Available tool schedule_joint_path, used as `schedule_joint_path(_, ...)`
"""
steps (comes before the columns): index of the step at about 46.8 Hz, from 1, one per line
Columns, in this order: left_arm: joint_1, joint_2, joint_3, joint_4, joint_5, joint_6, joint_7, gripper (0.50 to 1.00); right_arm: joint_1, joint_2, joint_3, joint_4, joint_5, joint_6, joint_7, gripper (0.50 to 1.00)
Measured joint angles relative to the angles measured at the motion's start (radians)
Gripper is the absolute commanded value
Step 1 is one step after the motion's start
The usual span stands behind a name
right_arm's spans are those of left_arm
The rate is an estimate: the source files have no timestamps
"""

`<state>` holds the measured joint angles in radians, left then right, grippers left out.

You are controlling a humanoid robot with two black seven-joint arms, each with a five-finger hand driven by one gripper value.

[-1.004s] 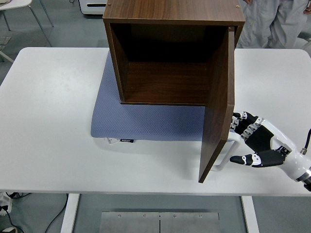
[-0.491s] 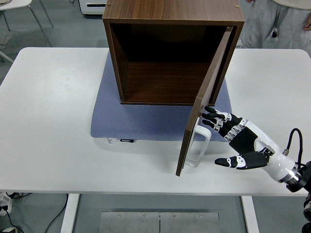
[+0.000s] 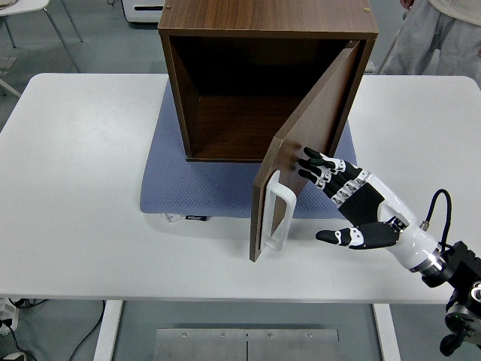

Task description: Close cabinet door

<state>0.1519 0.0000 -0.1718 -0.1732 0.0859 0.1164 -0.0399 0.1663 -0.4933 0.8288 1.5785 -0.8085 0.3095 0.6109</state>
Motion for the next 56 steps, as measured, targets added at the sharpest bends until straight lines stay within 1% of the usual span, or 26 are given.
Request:
schedule_joint_path(8, 0.0, 0.0, 0.0, 0.001, 0.0, 0.0, 0.0, 1.0, 0.015, 0.04, -0.024, -0.007, -0.002, -0.018, 0.0, 1.0)
schedule_joint_path(12, 0.0, 0.0, 0.0, 0.001, 0.0, 0.0, 0.0, 1.0, 0.016, 0.069, -0.046, -0.016, -0.01, -0.038, 0.0, 1.0)
schedule_joint_path(21, 0.0, 0.0, 0.0, 0.0, 0.0, 0.0, 0.0, 1.0, 0.018, 0.11, -0.052, -0.035, -0.017, -0.062, 0.0, 1.0)
schedule_joint_path(34, 0.0, 0.0, 0.0, 0.0, 0.0, 0.001, 0.0, 1.0, 0.039, 0.177, -0.071, -0.075, -0.017, -0.137, 0.0, 1.0)
schedule_joint_path(40, 0.0, 0.0, 0.0, 0.0, 0.0, 0.001, 0.0, 1.0, 0.051, 0.207, -0.075, -0.097, -0.017, -0.164, 0.0, 1.0)
schedule_joint_path(49, 0.0, 0.0, 0.0, 0.0, 0.0, 0.0, 0.0, 1.0, 0.054, 0.239, -0.08, -0.127, -0.017, -0.187, 0.0, 1.0)
schedule_joint_path(56, 0.0, 0.0, 0.0, 0.0, 0.0, 0.0, 0.0, 1.0, 0.068, 0.266, -0.086, -0.154, -0.017, -0.223, 0.0, 1.0)
